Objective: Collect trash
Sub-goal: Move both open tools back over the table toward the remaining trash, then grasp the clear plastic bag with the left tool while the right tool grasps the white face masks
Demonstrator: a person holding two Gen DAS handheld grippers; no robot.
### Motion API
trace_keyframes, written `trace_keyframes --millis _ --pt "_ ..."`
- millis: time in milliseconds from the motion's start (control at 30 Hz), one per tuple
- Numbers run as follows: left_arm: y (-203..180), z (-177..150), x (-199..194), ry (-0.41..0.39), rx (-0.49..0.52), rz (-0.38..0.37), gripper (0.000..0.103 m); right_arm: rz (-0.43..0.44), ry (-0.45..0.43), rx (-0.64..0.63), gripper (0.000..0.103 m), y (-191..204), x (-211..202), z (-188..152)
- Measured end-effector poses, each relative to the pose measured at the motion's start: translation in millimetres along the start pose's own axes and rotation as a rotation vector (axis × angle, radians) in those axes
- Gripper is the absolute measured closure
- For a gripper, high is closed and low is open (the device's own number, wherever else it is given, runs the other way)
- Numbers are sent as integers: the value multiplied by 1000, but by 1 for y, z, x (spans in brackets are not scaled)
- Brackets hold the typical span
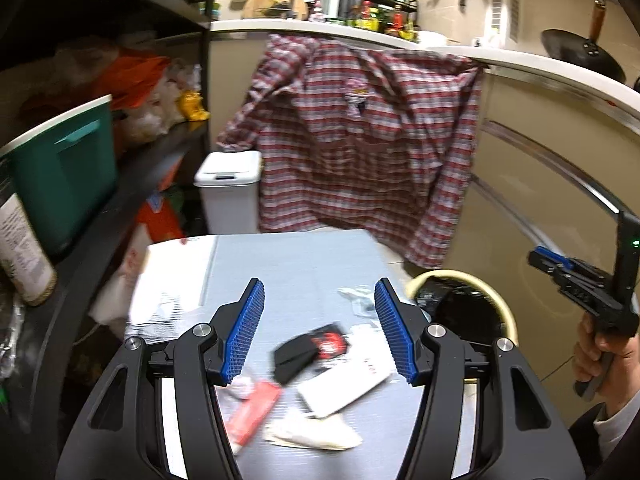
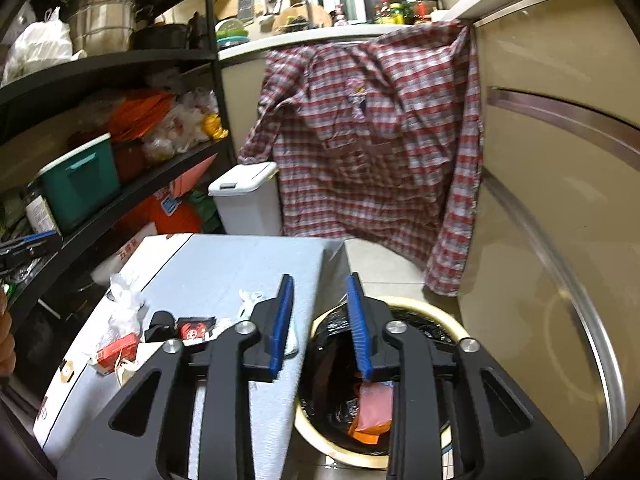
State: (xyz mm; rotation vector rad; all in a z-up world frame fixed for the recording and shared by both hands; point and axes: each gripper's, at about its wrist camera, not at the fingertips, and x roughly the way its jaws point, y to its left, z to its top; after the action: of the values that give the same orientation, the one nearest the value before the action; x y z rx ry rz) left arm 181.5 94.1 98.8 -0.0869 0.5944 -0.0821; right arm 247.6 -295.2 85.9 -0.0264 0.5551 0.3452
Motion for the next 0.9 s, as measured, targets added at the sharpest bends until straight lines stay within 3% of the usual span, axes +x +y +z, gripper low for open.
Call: trace_keyframes --millis 200,367,667,800,900 --pt "52 -17 19 12 -69 61 46 26 36 -29 85 18 22 -5" --pt "85 -36 49 77 -136 92 46 53 69 -40 85 32 46 -6" --pt "100 -61 84 152 -150 100 46 85 157 -58 81 52 101 -20" --pt "101 -71 97 196 -141 96 46 82 214 -61 69 58 129 -30" --pt "106 -77 105 226 -146 101 46 73 255 -64 68 59 148 -37"
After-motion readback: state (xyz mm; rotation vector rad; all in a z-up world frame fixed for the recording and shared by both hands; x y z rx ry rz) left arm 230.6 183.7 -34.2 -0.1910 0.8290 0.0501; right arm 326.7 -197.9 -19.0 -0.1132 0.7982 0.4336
